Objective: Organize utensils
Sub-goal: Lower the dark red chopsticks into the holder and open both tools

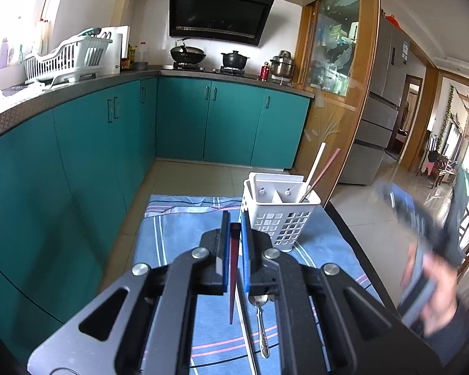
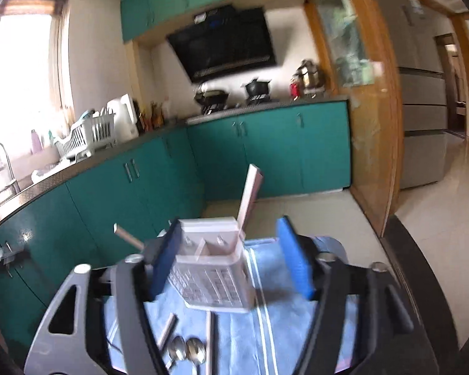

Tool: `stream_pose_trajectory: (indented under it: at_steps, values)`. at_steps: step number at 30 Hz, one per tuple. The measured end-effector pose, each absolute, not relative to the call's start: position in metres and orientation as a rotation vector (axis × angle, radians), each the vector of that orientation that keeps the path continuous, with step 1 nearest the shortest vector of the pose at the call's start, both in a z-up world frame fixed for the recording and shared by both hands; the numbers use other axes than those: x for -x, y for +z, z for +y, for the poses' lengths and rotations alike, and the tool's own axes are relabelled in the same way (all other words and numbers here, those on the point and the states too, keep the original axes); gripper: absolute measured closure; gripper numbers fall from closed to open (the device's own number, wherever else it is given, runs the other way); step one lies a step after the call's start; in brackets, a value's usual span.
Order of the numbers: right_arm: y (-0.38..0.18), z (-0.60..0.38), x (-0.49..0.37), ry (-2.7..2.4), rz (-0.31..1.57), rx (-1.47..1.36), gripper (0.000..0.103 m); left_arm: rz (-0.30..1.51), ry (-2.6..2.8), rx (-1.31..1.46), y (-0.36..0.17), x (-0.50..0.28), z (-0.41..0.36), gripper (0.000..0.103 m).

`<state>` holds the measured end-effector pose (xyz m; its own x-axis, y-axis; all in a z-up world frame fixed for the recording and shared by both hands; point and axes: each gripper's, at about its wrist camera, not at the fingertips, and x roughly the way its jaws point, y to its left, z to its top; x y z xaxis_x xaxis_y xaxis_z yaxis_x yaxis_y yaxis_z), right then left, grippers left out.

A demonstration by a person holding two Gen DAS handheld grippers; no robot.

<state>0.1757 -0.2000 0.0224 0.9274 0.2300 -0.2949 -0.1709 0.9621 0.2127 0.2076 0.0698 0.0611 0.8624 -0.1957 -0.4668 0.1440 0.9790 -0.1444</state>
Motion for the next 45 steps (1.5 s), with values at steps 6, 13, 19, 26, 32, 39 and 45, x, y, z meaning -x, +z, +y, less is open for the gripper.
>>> stream_pose_trajectory:
  at_steps: [6, 13, 19, 26, 32, 39, 45]
  values:
    - [-0.049, -0.213, -0.152, 0.19, 0.408, -0.233, 0.029, 0.451, -0.191, 0.077, 0.074, -0.192, 0.053, 0.097]
    - [-0.044, -0.229, -0.148, 0.183, 0.383, -0.181, 0.029, 0.431, -0.234, 0.036, 0.107, -0.192, 0.016, 0.097]
    - [-0.054, -0.243, -0.163, 0.181, 0.464, -0.209, 0.028, 0.387, -0.244, 0.018, 0.165, -0.22, -0.012, 0.097]
    - [-0.058, -0.245, -0.167, 0.189, 0.483, -0.227, 0.028, 0.315, -0.187, 0.032, 0.224, -0.274, -0.028, 0.097]
    - [-0.061, -0.244, -0.175, 0.202, 0.503, -0.234, 0.028, 0.322, -0.133, 0.058, 0.218, -0.335, -0.033, 0.097]
    - [-0.062, -0.24, -0.176, 0.219, 0.514, -0.229, 0.028, 0.508, -0.116, 0.112, 0.128, -0.397, -0.027, 0.097]
    - [-0.064, -0.232, -0.178, 0.236, 0.532, -0.211, 0.028, 0.573, -0.046, 0.114, 0.075, -0.399, -0.015, 0.045]
